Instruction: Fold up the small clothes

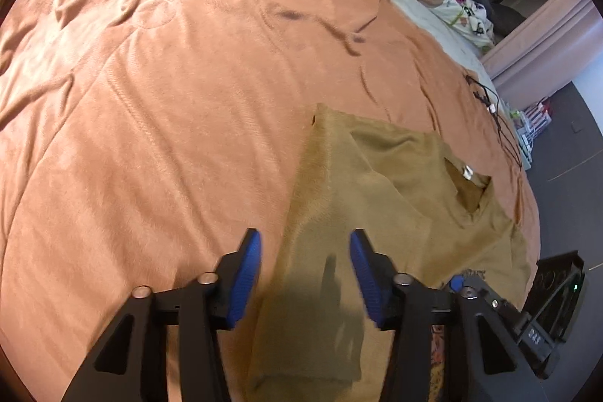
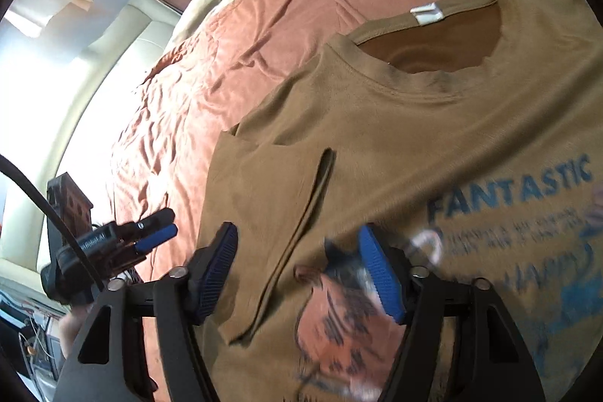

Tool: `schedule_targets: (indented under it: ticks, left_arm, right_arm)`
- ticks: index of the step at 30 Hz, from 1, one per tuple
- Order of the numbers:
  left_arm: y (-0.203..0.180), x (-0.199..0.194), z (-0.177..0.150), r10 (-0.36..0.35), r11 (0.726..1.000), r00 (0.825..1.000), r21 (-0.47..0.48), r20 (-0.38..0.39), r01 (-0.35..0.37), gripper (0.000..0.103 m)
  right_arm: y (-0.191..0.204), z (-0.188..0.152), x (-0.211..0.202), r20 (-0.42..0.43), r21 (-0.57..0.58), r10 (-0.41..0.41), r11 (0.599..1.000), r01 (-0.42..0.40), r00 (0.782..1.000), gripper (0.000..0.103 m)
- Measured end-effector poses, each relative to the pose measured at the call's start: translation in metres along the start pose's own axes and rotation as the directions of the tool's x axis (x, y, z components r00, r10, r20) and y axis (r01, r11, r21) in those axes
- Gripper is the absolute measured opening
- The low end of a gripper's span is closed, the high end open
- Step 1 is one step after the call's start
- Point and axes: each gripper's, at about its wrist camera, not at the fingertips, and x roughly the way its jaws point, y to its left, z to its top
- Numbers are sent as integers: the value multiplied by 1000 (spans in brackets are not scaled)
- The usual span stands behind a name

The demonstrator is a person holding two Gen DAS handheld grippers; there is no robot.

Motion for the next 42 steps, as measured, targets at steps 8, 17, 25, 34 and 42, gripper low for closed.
schedule_targets:
  ticks: [8, 17, 25, 34, 42]
  left_arm:
    - [-1, 46, 26, -2, 999, 999, 34, -33, 3, 35]
    - [3, 76, 55, -13, 1000, 1000, 25, -24, 14, 22]
    - [-9, 82, 77, 16, 998, 1000, 57, 16, -17, 10]
    - [-12, 76, 86, 55, 998, 997, 28, 50, -57, 11]
    - [6, 48, 51, 58, 997, 998, 51, -15, -58, 33]
  right_arm:
    - [1, 28, 38, -40, -7, -25, 1000, 24, 999, 46]
    - [8, 46, 68, -71, -45, -56, 998, 53, 996, 14]
    - [4, 51, 69, -74, -65, -50, 997, 45, 996, 0]
    - [18, 48, 55, 19, -134, -175, 975, 176, 984, 1]
    - [18, 36, 51, -47, -99, -172, 981, 167, 984, 38]
